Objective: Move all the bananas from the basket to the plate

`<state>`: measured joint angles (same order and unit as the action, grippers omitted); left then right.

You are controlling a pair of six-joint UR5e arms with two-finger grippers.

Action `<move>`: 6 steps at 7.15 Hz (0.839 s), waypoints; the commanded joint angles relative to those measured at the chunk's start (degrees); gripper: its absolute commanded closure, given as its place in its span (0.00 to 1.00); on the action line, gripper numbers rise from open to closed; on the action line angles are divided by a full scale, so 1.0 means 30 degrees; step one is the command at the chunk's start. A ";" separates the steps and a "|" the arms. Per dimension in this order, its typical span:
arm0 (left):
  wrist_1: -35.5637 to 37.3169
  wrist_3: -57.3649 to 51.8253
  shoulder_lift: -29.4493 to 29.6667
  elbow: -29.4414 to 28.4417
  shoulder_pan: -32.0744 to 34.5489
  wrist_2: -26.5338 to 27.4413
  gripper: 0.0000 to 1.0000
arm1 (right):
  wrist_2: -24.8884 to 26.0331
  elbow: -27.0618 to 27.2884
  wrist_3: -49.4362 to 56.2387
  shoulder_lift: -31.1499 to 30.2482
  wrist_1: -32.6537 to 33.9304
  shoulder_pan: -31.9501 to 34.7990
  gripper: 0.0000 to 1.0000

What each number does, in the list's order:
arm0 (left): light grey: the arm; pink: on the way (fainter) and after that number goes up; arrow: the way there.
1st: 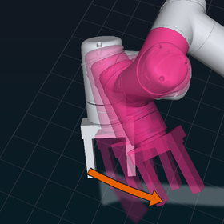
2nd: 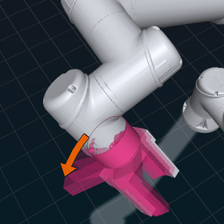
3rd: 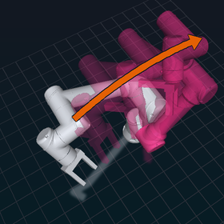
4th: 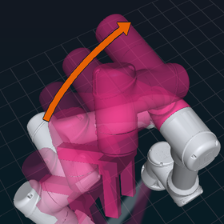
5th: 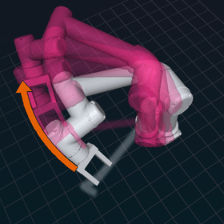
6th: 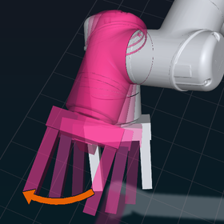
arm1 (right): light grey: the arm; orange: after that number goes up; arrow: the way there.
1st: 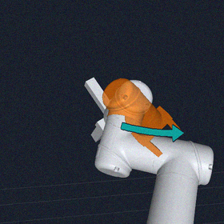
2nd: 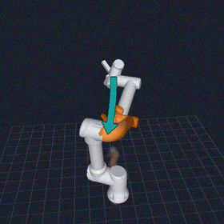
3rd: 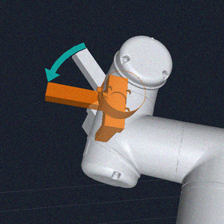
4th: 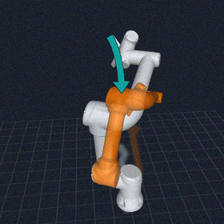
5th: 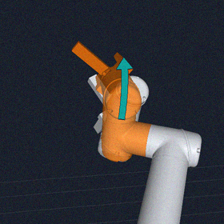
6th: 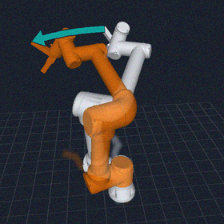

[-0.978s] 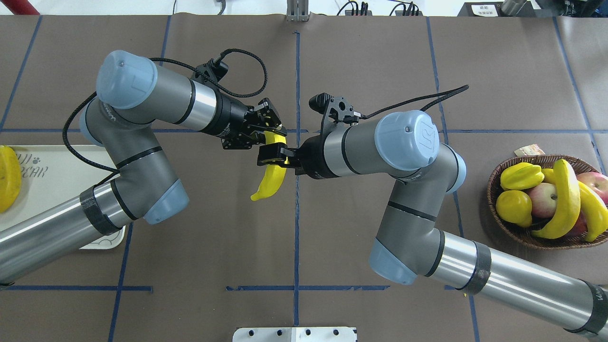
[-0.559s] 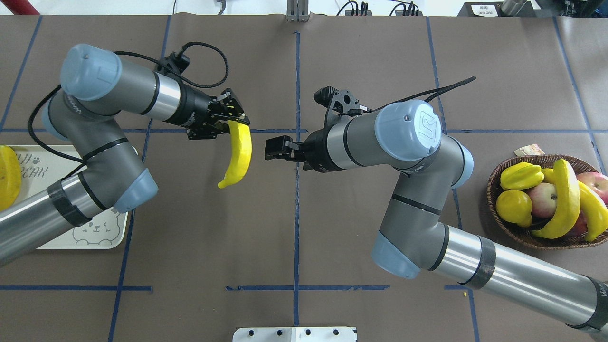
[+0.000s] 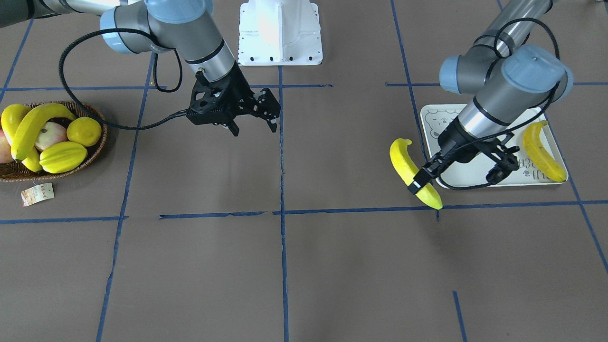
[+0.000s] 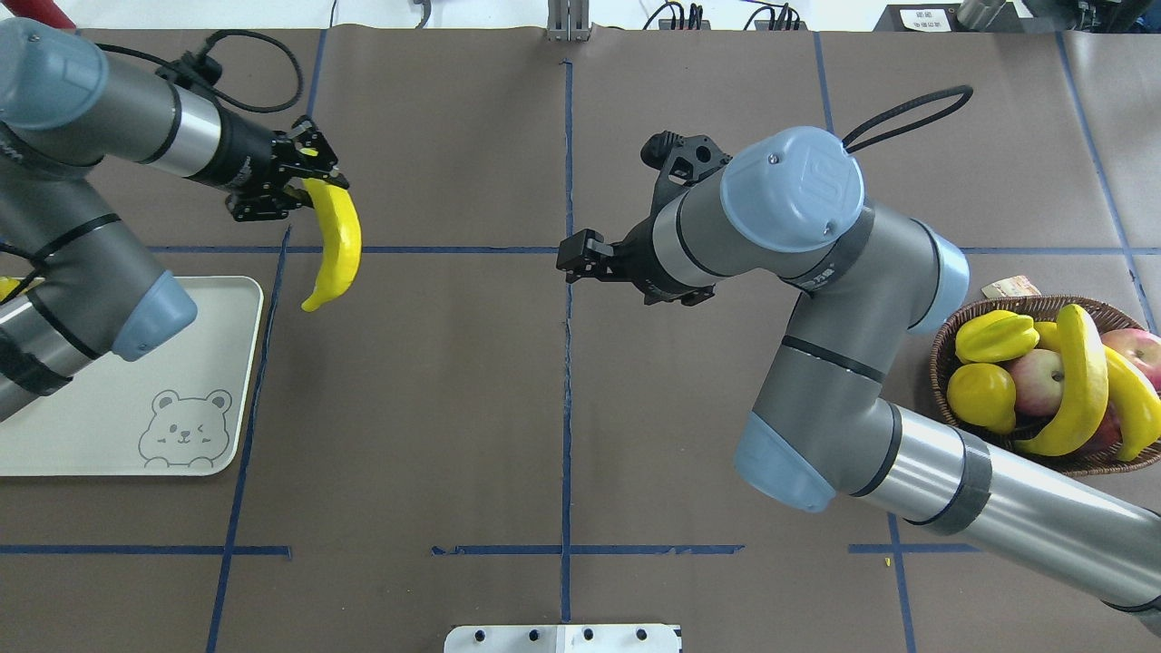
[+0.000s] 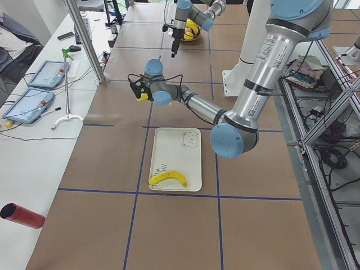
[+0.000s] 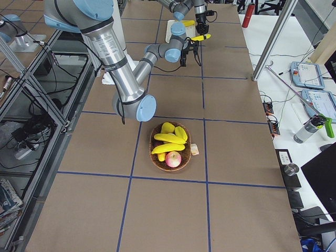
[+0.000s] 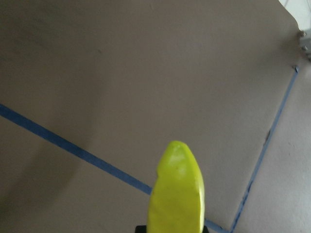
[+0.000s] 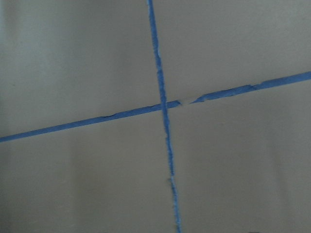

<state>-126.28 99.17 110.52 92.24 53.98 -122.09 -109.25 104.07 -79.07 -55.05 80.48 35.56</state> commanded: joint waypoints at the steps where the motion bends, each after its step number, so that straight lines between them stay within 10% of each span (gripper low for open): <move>1: 0.2121 -0.3126 -0.3249 0.1066 0.0958 0.0002 1.00 | -0.1426 0.0553 0.3809 -0.0252 0.4214 0.1790 0.00; 6: 0.4123 -0.7559 -0.7041 0.0749 0.1020 0.0206 1.00 | -0.3545 0.0699 1.0216 -0.1807 0.5927 0.4846 0.00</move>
<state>-114.04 79.49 90.82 95.09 56.94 -121.87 -119.05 106.05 -50.03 -59.81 98.10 49.21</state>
